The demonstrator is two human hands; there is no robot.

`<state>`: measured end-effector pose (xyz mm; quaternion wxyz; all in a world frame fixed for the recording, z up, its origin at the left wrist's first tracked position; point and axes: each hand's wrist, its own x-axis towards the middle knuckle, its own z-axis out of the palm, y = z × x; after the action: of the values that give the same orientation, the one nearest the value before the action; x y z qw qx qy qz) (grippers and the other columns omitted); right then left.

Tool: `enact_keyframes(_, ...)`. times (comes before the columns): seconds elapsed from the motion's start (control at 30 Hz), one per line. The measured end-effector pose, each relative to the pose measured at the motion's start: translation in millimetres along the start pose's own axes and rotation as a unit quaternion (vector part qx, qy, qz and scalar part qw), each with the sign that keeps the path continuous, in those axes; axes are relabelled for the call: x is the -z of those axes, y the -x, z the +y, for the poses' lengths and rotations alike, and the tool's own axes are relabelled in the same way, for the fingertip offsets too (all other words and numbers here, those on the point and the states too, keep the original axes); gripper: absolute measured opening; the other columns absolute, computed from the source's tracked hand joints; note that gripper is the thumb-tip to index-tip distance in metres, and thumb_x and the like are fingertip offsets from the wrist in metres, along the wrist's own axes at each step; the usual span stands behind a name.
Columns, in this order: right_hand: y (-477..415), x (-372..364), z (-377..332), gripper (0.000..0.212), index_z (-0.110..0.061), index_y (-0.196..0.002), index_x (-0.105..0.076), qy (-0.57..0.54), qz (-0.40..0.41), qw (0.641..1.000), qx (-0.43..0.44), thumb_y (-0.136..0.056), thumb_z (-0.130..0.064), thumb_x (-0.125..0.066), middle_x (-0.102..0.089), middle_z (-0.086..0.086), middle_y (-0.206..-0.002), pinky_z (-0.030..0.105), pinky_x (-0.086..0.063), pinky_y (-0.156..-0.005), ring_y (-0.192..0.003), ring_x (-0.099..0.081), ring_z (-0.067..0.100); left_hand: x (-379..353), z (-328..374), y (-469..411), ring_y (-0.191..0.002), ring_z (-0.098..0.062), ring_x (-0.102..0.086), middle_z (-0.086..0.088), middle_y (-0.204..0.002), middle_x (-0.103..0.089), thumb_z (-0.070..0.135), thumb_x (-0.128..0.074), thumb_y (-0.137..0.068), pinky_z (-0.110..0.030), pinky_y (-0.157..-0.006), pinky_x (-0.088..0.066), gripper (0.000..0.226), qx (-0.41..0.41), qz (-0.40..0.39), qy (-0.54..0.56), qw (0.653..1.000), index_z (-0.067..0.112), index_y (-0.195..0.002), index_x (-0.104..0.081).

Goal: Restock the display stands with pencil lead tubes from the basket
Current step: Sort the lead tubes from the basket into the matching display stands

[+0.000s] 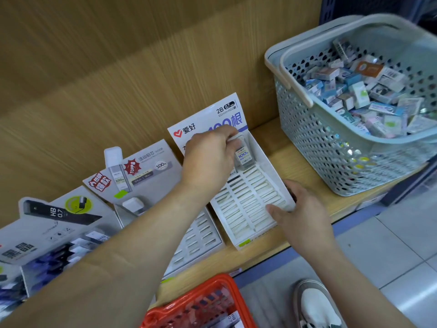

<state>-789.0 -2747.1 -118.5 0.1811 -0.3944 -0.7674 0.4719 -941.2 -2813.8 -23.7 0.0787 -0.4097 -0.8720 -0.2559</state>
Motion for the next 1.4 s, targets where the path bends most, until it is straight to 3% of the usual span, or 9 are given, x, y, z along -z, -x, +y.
enact_keyframes(0.3, 0.3, 1.1, 0.1, 0.047, -0.028, -0.126, -0.06, 0.002, -0.007, 1.0, -0.013, -0.082, -0.02, -0.075, -0.065, -0.003, -0.106, 0.039, -0.052, -0.086, -0.099, -0.062, 0.021, 1.0, 0.4, -7.7, -0.085, -0.021, -0.063, -0.004, -0.089, -0.072, 0.027, -0.058, -0.094, -0.034, -0.077, -0.05, 0.018, -0.027, -0.015, -0.02, 0.999, 0.015, -0.099, -0.07)
enact_keyframes(0.47, -0.1, 2.0, 1.7, 0.048, -0.028, -0.127, -0.06, 0.0, -0.006, 1.0, -0.008, -0.082, -0.02, -0.076, -0.064, -0.002, -0.108, 0.04, -0.051, -0.087, -0.1, -0.061, 0.021, 0.2, 3.6, -15.5, -0.093, -0.017, -0.064, -0.001, -0.099, -0.072, 0.03, -0.058, -0.094, -0.03, -0.083, -0.05, 0.022, 0.003, -0.03, 0.0, 1.0, 0.019, -0.11, -0.069)
enact_keyframes(0.57, -0.5, 2.7, 2.2, 0.047, -0.028, -0.126, -0.06, 0.002, -0.009, 1.0, -0.006, -0.083, -0.02, -0.076, -0.063, -0.002, -0.107, 0.037, -0.05, -0.087, -0.1, -0.061, 0.02, -1.0, 6.9, -15.8, -0.089, -0.015, -0.063, 0.002, -0.093, -0.072, 0.03, -0.06, -0.092, -0.031, -0.082, -0.049, 0.017, -0.011, -0.037, 0.003, 0.999, 0.021, -0.102, -0.071)
enact_keyframes(0.77, -1.6, 3.0, 4.0, 0.047, -0.028, -0.126, -0.061, -0.008, -0.011, 1.0, 0.003, -0.082, -0.02, -0.077, -0.061, -0.006, -0.103, 0.03, -0.046, -0.082, -0.096, -0.059, 0.016, -9.5, -2.7, -9.2, -0.095, -0.014, -0.061, 0.0, -0.101, -0.071, 0.034, -0.06, -0.092, -0.032, -0.083, -0.05, 0.025, -0.008, -0.044, -0.019, 0.999, 0.02, -0.11, -0.068)
enact_keyframes(0.93, -1.1, 4.1, 6.3, 0.046, -0.029, -0.125, -0.061, -0.009, -0.013, 1.0, 0.005, -0.083, -0.02, -0.077, -0.059, -0.008, -0.101, 0.027, -0.044, -0.08, -0.092, -0.056, 0.012, -13.4, -0.3, -15.6, -0.098, -0.022, -0.046, -0.005, -0.096, -0.061, 0.015, -0.061, -0.091, -0.035, -0.075, -0.045, 0.009, -0.111, -0.043, -0.182, 0.976, 0.013, -0.096, -0.068)
enact_keyframes(1.07, -1.4, 4.1, 5.2, 0.046, -0.029, -0.125, -0.062, -0.013, -0.016, 1.0, 0.005, -0.082, -0.021, -0.078, -0.061, -0.007, -0.102, 0.028, -0.046, -0.082, -0.093, -0.058, 0.013, -14.1, 2.7, -12.1, -0.094, -0.022, -0.051, -0.008, -0.093, -0.063, 0.012, -0.062, -0.089, -0.033, -0.067, -0.041, 0.009, -0.093, -0.023, -0.171, 0.981, 0.012, -0.098, -0.063)
enact_keyframes(1.27, -2.1, 3.1, 9.9, 0.045, -0.03, -0.123, -0.062, -0.014, -0.025, 1.0, 0.005, -0.082, -0.022, -0.078, -0.066, -0.005, -0.107, 0.03, -0.049, -0.083, -0.096, -0.062, 0.015, -12.5, 7.4, -15.3, -0.099, -0.026, -0.049, -0.003, -0.09, -0.052, 0.0, -0.06, -0.08, -0.037, -0.067, -0.047, 0.012, -0.074, -0.059, -0.212, 0.973, 0.01, -0.076, -0.056)
enact_keyframes(1.33, -2.5, 3.2, 9.3, 0.046, -0.029, -0.123, -0.062, -0.012, -0.027, 1.0, 0.003, -0.081, -0.022, -0.078, -0.065, -0.004, -0.108, 0.032, -0.049, -0.086, -0.099, -0.062, 0.017, -11.4, 7.6, -15.6, -0.094, -0.024, -0.056, -0.003, -0.093, -0.058, 0.003, -0.059, -0.083, -0.035, -0.071, -0.049, 0.008, -0.045, -0.071, -0.203, 0.976, 0.009, -0.086, -0.063)
enact_keyframes(1.4, -4.0, 3.6, 9.4, 0.046, -0.029, -0.124, -0.062, -0.007, -0.034, 0.999, 0.004, -0.082, -0.024, -0.078, -0.065, -0.004, -0.109, 0.035, -0.051, -0.088, -0.1, -0.062, 0.017, -7.3, 11.3, -17.1, -0.096, -0.024, -0.059, -0.005, -0.104, -0.062, 0.003, -0.059, -0.084, -0.035, -0.078, -0.052, 0.025, -0.025, -0.101, -0.214, 0.971, 0.016, -0.104, -0.067)
